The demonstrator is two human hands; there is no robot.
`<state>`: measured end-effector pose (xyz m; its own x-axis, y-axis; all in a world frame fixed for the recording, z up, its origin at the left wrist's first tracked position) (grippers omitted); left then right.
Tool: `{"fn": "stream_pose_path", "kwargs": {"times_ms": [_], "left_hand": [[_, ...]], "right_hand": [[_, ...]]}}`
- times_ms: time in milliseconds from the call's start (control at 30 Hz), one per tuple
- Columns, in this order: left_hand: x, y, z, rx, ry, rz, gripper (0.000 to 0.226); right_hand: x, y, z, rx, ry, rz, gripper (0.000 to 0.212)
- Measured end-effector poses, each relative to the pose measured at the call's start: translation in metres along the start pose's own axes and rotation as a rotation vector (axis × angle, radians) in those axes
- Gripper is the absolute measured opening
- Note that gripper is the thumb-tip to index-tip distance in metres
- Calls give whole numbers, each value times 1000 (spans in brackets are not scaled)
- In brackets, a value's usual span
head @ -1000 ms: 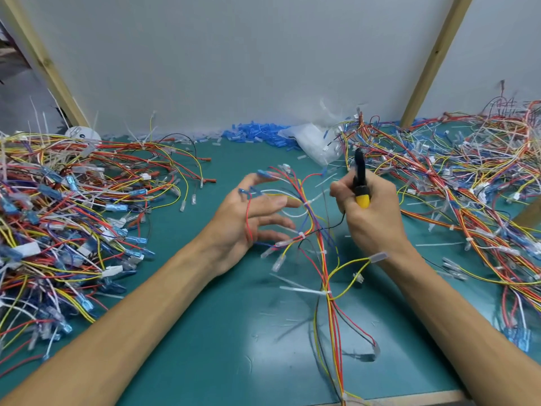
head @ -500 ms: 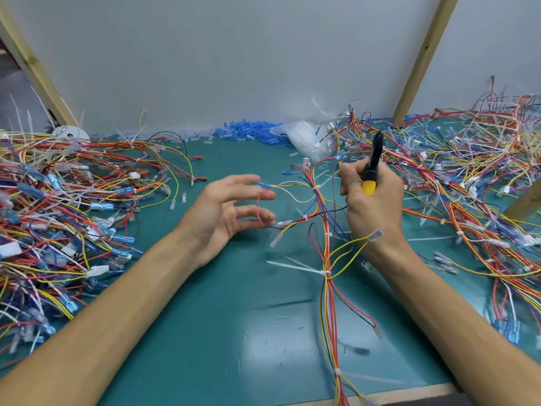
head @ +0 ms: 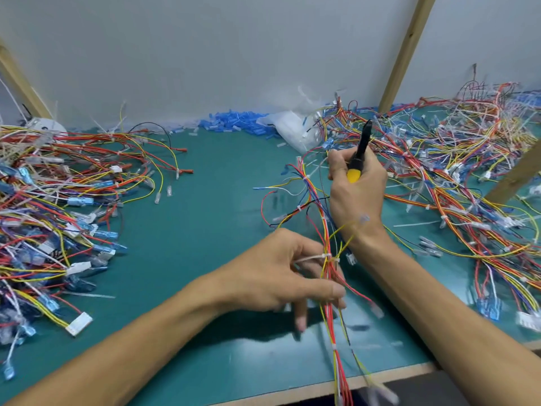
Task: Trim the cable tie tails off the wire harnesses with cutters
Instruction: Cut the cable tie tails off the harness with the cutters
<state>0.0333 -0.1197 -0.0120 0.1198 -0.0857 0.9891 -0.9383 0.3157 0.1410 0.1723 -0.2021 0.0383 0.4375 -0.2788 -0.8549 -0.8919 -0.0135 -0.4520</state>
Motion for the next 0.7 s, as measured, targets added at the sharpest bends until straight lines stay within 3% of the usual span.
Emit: {"fn": "stream_pose_path", "kwargs": {"times_ms": [67,200,433,600,700], "left_hand": [[5,0,1,-46,116,50,5],[18,2,-14,-35,315,194,12],[35,20,-117,504,601,449,19],[19,28,-149,766,563,328,38],[16,32,-159,821,598,332,24]], "right_hand": [[1,-2,2,-20,-20,16,28],[9,-7,5,-93,-119,105,23],[10,-6,11,-209,-170,106,18],[-1,20,41,-738,-254,204,38],[-6,31,46,-944,-236,215,44]]}}
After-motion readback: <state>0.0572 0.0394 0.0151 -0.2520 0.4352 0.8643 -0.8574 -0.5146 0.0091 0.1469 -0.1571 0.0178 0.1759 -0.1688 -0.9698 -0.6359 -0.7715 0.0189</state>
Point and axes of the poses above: each hand's wrist, its own y-axis away from the middle knuckle, its own z-axis out of the palm, x = y × z, the point moved 7 cm from there along -y, towards the middle knuckle, and after that the axes turned 11 degrees about y, right-handed, at the moved point
